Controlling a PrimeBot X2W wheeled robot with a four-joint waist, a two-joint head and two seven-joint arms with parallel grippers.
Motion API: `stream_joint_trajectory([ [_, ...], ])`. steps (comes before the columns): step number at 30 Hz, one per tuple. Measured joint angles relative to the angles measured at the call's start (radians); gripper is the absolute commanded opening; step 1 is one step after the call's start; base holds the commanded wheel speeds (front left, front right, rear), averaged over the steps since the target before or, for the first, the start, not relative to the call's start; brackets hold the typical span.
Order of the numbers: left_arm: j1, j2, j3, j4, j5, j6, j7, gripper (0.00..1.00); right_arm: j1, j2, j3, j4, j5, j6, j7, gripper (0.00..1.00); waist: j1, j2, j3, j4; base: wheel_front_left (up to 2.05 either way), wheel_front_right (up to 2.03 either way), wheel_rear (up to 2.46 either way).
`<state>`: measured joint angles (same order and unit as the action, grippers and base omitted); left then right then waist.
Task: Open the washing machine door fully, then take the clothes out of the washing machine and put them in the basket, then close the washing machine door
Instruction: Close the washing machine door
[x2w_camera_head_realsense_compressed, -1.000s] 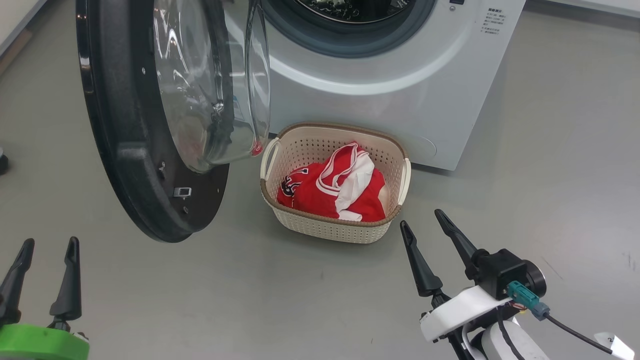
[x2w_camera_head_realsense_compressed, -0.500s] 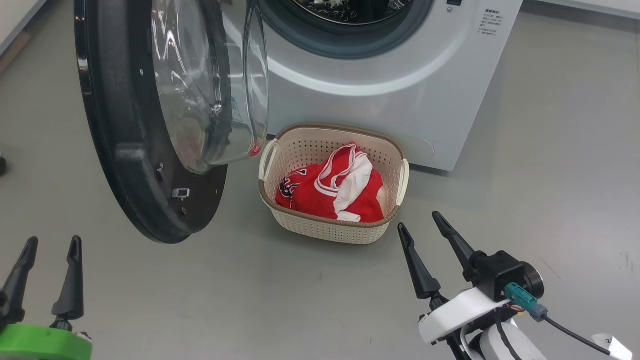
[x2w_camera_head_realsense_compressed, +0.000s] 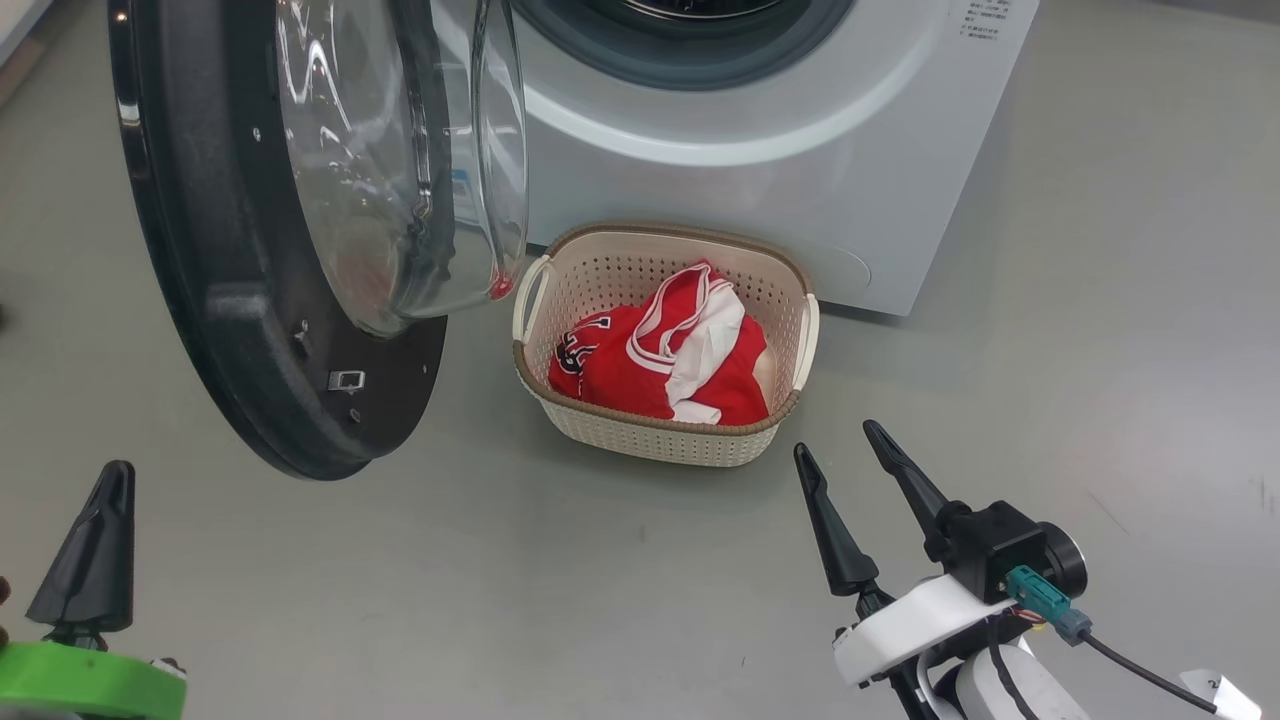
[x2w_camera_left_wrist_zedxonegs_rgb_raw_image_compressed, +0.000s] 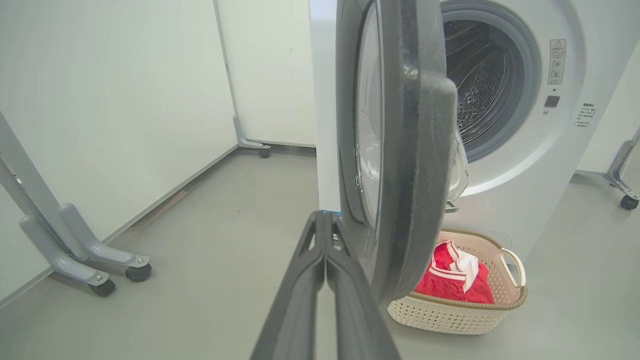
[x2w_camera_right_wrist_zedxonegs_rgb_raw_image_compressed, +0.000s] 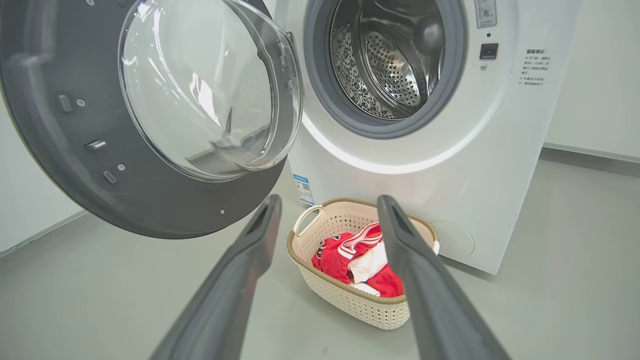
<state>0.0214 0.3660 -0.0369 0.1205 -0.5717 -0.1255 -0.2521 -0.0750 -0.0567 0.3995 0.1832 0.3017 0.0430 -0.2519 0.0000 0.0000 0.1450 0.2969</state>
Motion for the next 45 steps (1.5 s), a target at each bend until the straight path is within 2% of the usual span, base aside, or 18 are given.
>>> stream_joint_trajectory([
  [8,-0.026,0.019,-0.066,0.001,-0.227,0.0,0.039,0.0,-0.004,0.0,0.002,0.001,0.0,0.0,0.0,1.0,0.0,0.0,0.017,-0.004,0.0,0.0,0.0],
  [16,-0.1,-0.036,0.04,-0.001,-0.64,0.0,0.161,0.0,-0.025,0.0,0.019,0.001,0.0,0.0,0.0,1.0,0.0,0.0,0.034,-0.019,0.0,0.0,0.0],
  [21,-0.144,-0.02,0.111,0.008,-0.789,0.0,0.254,0.0,-0.027,0.0,0.025,0.004,0.0,0.0,0.0,1.0,0.0,0.0,0.046,-0.031,0.0,0.0,0.0],
  [25,-0.179,-0.035,0.189,0.054,-0.969,0.0,0.339,0.0,-0.041,0.0,0.029,0.004,0.0,0.0,0.0,1.0,0.0,0.0,0.054,-0.04,0.0,0.0,0.0],
  [27,-0.203,-0.04,0.212,0.079,-1.061,0.017,0.397,0.0,-0.043,0.0,0.026,0.004,0.0,-0.002,0.0,1.0,0.0,0.0,0.058,-0.045,0.0,0.0,0.0],
  [30,-0.241,-0.051,0.24,0.107,-1.184,0.072,0.482,0.0,-0.043,-0.001,0.025,0.009,0.0,-0.002,0.0,1.0,0.0,0.0,0.061,-0.048,0.0,0.0,0.0],
  [39,-0.311,-0.041,0.309,0.133,-1.413,0.242,0.671,0.0,-0.045,-0.001,0.026,0.01,0.004,-0.004,0.0,1.0,0.0,0.0,0.068,-0.057,0.0,0.0,0.0],
  [45,-0.344,0.007,0.337,0.145,-1.44,0.244,0.707,0.0,-0.051,-0.001,0.027,0.01,0.007,-0.011,0.0,1.0,0.0,0.0,0.069,-0.061,0.0,0.0,0.0],
])
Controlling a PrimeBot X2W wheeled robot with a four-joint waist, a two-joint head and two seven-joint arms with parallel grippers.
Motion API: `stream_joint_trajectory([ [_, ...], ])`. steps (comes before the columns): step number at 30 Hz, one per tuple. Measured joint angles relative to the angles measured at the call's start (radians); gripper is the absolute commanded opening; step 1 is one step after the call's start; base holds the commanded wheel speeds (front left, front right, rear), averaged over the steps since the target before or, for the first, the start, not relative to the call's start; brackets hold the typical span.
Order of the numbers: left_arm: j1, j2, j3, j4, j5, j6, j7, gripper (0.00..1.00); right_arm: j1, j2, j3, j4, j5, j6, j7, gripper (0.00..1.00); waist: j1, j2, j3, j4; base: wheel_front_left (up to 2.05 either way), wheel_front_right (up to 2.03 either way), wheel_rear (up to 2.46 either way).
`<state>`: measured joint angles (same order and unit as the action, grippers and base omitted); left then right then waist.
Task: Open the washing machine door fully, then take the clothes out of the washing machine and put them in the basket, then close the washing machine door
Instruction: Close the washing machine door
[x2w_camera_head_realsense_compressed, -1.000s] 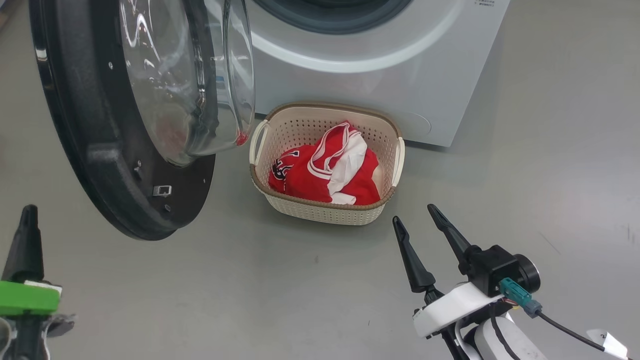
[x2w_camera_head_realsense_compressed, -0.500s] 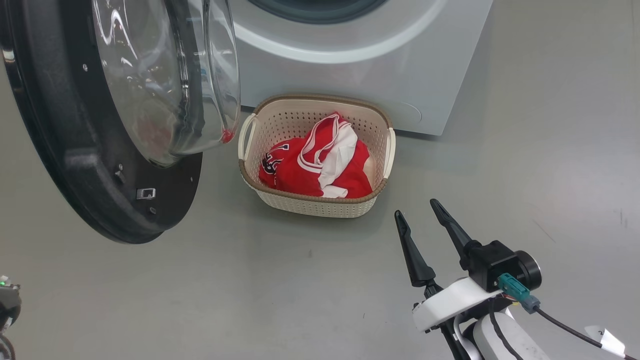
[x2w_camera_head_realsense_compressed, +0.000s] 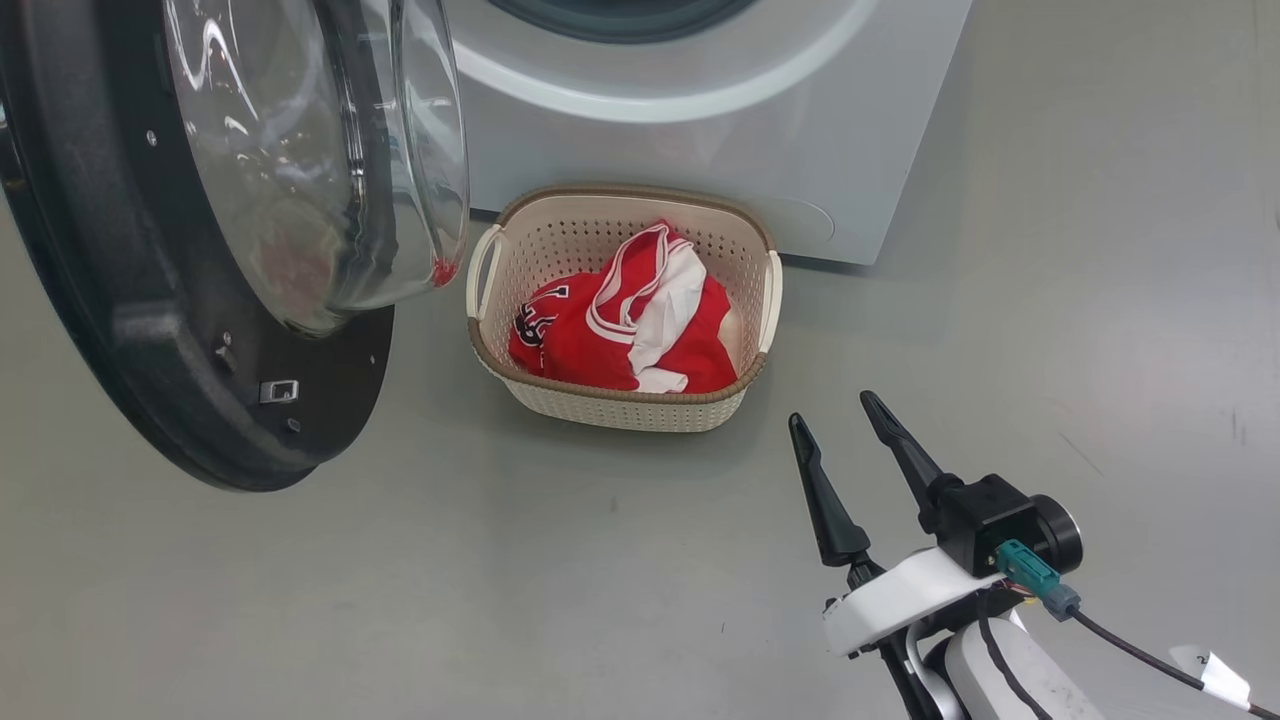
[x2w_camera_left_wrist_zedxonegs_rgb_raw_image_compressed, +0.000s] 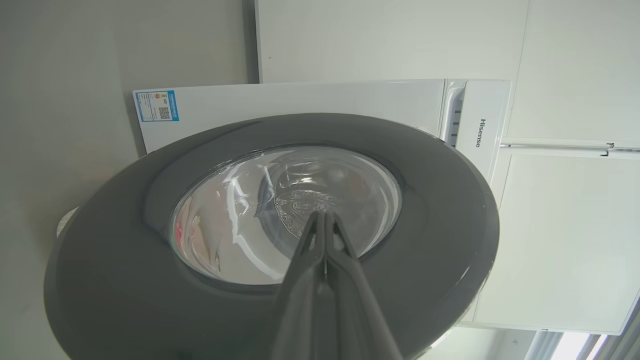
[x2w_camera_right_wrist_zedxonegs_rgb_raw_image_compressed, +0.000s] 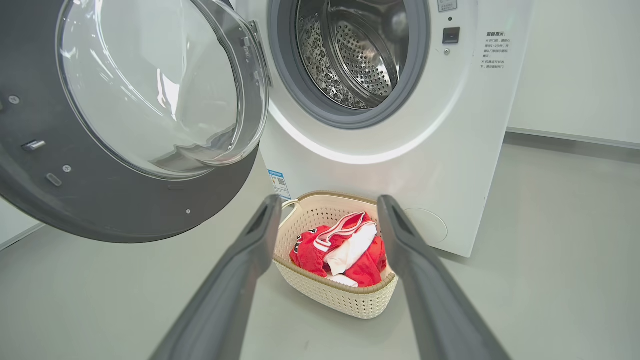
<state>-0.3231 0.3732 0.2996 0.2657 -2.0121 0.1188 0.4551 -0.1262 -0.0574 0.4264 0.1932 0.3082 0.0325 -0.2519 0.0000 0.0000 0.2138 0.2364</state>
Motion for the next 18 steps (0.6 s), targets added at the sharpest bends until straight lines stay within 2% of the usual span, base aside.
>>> stream_joint_trajectory([
  [3,-0.004,0.018,-0.015,0.015,-0.008,0.0,0.04,0.0,-0.007,0.0,0.002,0.0,0.001,0.0,0.0,1.0,0.0,0.0,0.0,-0.003,0.0,0.0,0.0],
  [9,-0.005,0.018,-0.05,0.018,-0.036,0.001,0.1,0.0,-0.008,0.0,0.0,0.002,0.001,0.0,0.0,1.0,0.0,0.0,-0.001,-0.01,0.0,0.0,0.0],
  [18,-0.005,0.026,-0.112,0.03,-0.063,0.001,0.138,0.0,-0.008,0.0,0.002,0.003,0.001,0.0,0.0,1.0,0.0,0.0,-0.006,-0.022,0.0,0.0,0.0],
])
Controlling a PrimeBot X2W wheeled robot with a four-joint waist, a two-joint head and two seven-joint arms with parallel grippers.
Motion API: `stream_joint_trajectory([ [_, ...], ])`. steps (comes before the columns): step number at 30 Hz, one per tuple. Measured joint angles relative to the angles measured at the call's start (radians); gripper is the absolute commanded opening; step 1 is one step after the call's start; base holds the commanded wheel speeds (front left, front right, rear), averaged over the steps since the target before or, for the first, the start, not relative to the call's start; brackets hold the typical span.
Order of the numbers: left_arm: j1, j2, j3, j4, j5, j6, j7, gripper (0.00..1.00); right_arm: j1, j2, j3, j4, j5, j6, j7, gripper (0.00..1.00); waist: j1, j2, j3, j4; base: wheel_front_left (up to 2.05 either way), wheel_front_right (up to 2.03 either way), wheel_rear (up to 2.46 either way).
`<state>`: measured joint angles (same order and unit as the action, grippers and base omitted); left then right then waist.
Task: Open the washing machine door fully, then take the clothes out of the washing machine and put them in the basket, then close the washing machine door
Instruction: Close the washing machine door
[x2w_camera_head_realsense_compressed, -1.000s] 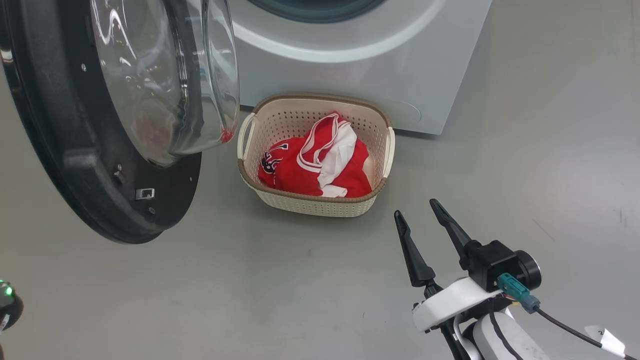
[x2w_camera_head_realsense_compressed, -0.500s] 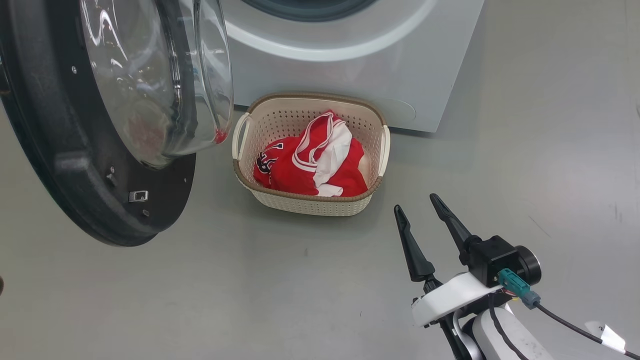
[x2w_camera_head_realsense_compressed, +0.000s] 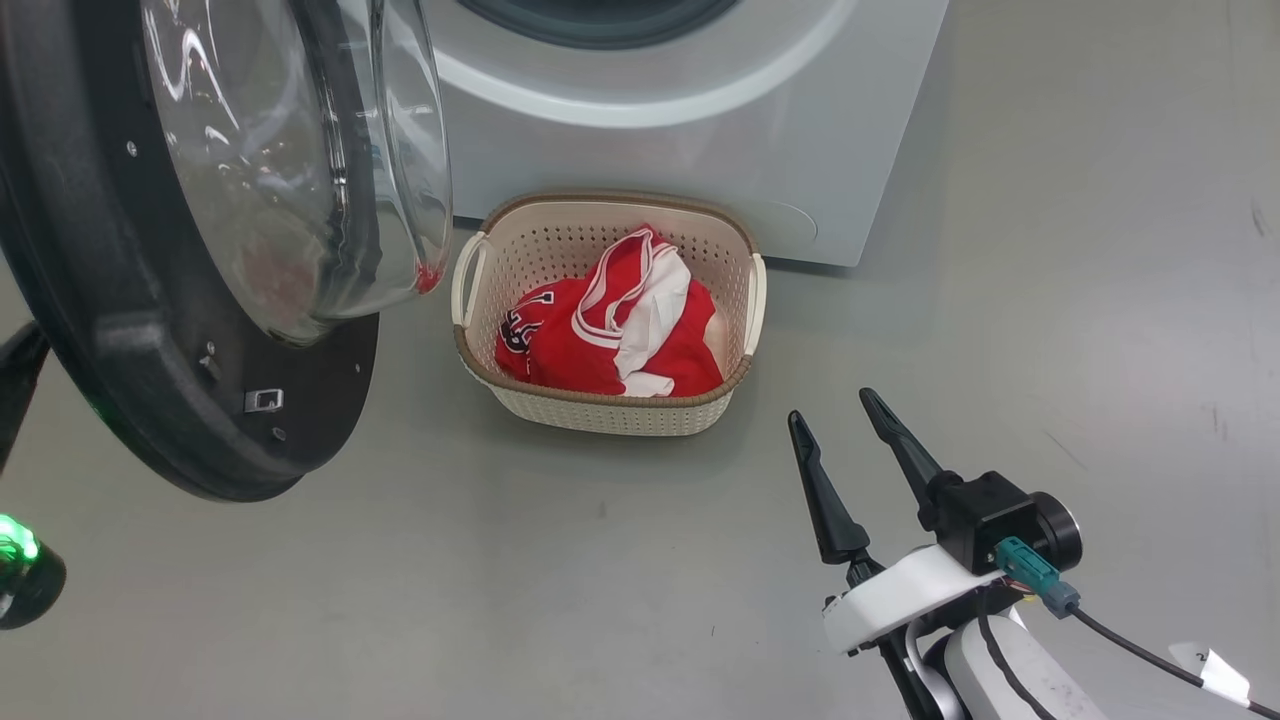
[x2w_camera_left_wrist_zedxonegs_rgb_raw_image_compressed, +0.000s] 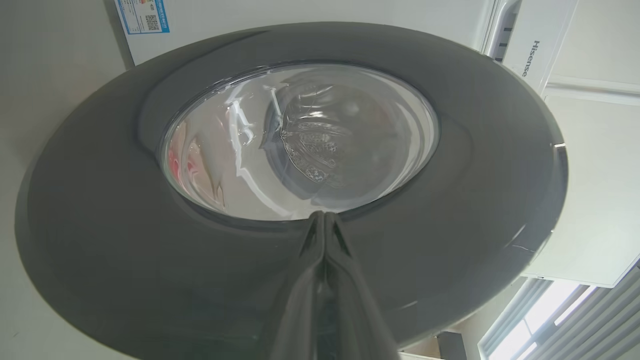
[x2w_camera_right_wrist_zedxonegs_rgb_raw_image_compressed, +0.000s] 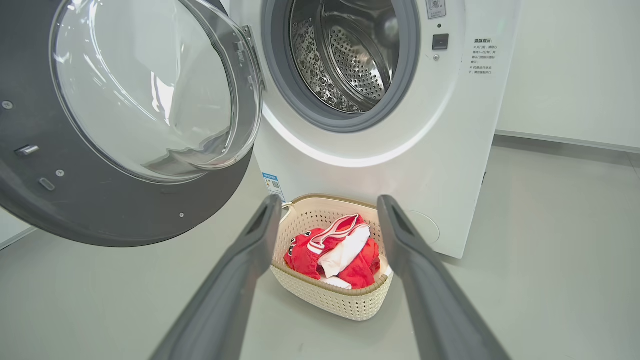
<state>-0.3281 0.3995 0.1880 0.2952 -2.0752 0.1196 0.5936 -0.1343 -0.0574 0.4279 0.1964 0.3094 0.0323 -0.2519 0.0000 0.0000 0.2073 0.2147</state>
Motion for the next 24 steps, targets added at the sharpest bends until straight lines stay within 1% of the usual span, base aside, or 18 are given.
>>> stream_joint_trajectory([
  [3,0.0,-0.007,-0.017,0.008,-0.008,0.0,0.004,0.0,0.0,0.0,0.0,0.0,0.0,0.0,0.0,1.0,0.0,0.0,-0.003,-0.004,0.0,0.0,0.0],
  [7,0.0,-0.031,-0.034,0.015,-0.019,0.0,0.005,0.0,0.0,0.0,0.004,0.006,0.011,0.0,0.0,1.0,0.0,0.0,-0.015,-0.01,0.0,0.0,0.0],
  [17,0.0,-0.032,-0.066,0.009,-0.041,0.0,0.012,0.0,0.001,0.0,0.024,0.004,0.025,0.0,0.0,1.0,0.0,0.0,-0.023,-0.044,0.0,0.0,0.0],
  [24,0.0,-0.036,-0.084,-0.029,-0.081,0.002,0.012,0.0,0.0,0.0,0.026,-0.002,0.026,-0.001,0.0,1.0,0.0,0.0,-0.015,-0.077,0.0,0.0,0.0],
])
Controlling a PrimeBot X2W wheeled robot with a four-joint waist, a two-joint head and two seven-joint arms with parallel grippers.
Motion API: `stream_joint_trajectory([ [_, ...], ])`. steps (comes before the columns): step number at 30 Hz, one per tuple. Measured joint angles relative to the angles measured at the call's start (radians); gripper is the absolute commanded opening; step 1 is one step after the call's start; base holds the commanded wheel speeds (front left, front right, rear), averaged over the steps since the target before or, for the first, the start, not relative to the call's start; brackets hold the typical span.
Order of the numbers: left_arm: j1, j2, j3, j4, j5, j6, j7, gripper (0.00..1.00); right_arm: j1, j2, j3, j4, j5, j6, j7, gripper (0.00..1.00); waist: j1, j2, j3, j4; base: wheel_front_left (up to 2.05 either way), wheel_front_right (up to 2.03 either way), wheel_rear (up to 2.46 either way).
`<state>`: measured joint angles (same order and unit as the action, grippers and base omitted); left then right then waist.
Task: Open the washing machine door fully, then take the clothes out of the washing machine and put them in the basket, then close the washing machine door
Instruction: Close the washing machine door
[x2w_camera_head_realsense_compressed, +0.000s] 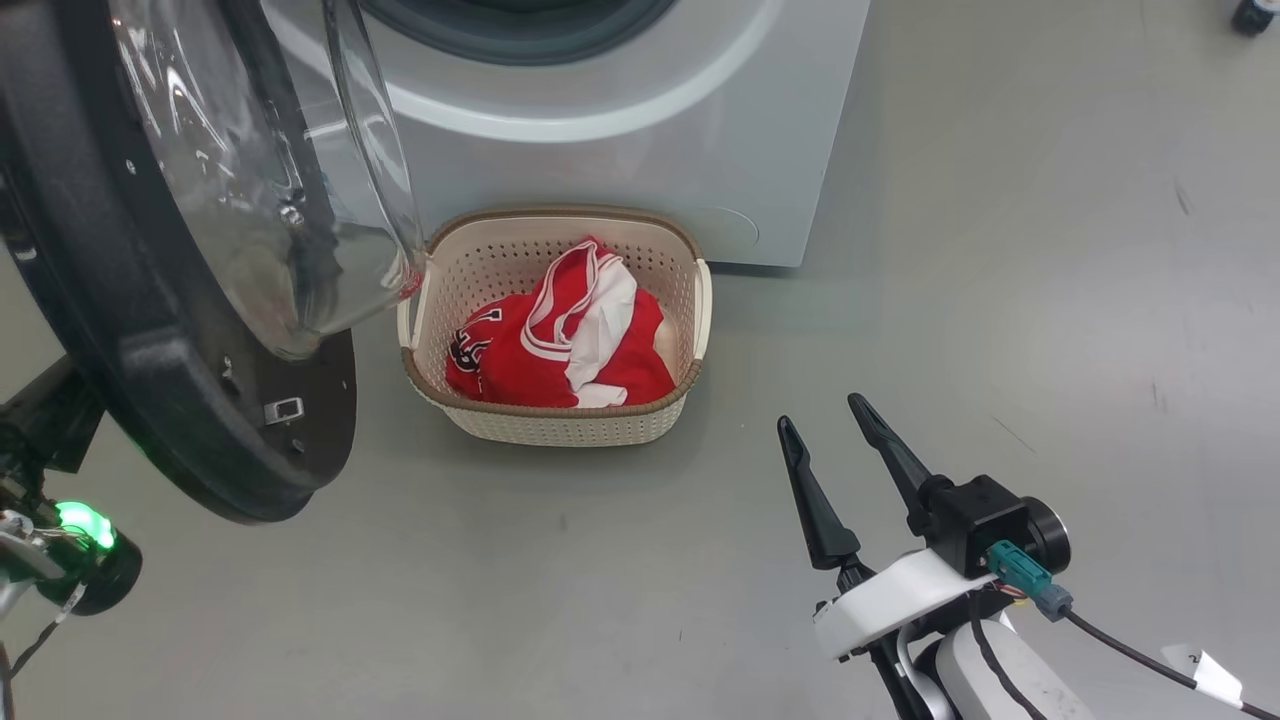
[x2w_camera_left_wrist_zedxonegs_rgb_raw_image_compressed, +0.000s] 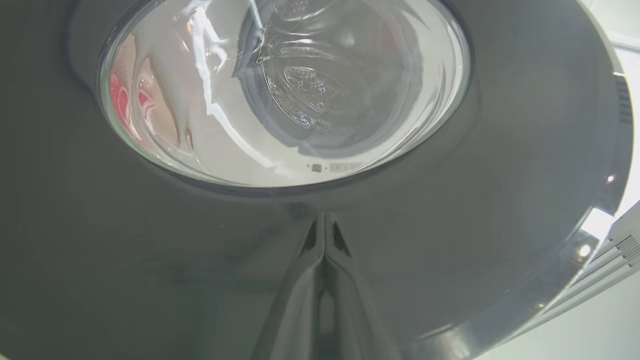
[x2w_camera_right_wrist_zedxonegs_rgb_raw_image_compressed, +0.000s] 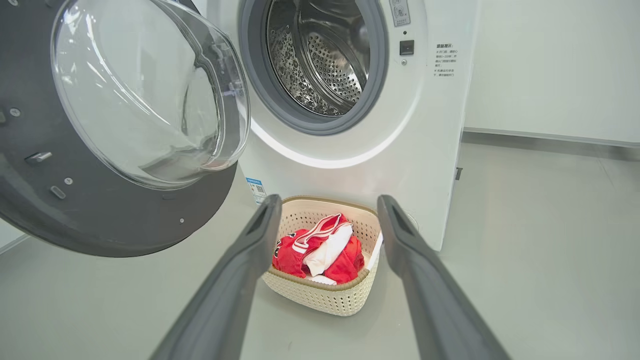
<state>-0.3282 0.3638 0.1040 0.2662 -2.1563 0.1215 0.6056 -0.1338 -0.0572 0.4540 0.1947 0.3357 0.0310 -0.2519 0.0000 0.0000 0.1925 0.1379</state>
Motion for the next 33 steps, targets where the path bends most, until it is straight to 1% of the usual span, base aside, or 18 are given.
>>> stream_joint_trajectory([
  [3,0.0,-0.004,-0.009,-0.02,-0.008,0.006,0.0,0.0,0.0,0.0,-0.001,-0.006,0.0,-0.008,0.0,1.0,0.0,0.0,0.003,-0.016,0.0,0.0,0.0],
  [8,0.0,-0.01,-0.027,-0.052,-0.016,0.006,-0.001,0.0,0.0,0.0,-0.004,-0.012,0.009,-0.009,0.0,1.0,0.0,0.0,0.006,-0.046,0.0,0.0,0.0],
  [10,0.001,-0.013,-0.039,-0.063,-0.017,0.006,-0.004,0.0,0.0,0.0,-0.005,-0.014,0.009,-0.016,0.0,1.0,0.0,0.0,0.007,-0.058,0.0,0.0,0.0],
  [17,0.002,-0.035,-0.085,-0.096,-0.017,0.006,-0.022,0.0,0.0,0.0,-0.004,-0.022,0.013,-0.018,0.0,1.0,0.0,0.0,0.011,-0.102,0.0,0.0,0.0],
  [18,0.002,-0.038,-0.087,-0.097,-0.021,0.006,-0.028,0.0,0.0,0.0,-0.004,-0.024,0.016,-0.023,0.0,1.0,0.0,0.0,0.011,-0.108,0.0,0.0,0.0],
  [22,0.002,-0.045,-0.105,-0.095,-0.03,0.006,-0.064,0.0,0.0,0.0,-0.002,-0.03,0.021,-0.025,0.0,1.0,0.0,0.0,0.016,-0.135,0.0,0.0,0.0],
  [26,0.002,-0.054,-0.108,-0.085,-0.034,0.006,-0.102,0.0,0.0,0.0,-0.002,-0.039,0.026,-0.027,0.0,1.0,0.0,0.0,0.022,-0.165,0.0,0.0,0.0],
  [27,0.002,-0.054,-0.11,-0.083,-0.034,0.006,-0.111,0.0,0.0,0.0,-0.001,-0.041,0.026,-0.034,0.0,1.0,0.0,0.0,0.024,-0.173,0.0,0.0,0.0],
  [33,-0.001,-0.058,-0.111,-0.078,-0.033,0.006,-0.159,0.0,0.0,0.0,0.004,-0.056,0.036,-0.036,0.0,1.0,0.0,0.0,0.036,-0.227,0.0,0.0,0.0],
])
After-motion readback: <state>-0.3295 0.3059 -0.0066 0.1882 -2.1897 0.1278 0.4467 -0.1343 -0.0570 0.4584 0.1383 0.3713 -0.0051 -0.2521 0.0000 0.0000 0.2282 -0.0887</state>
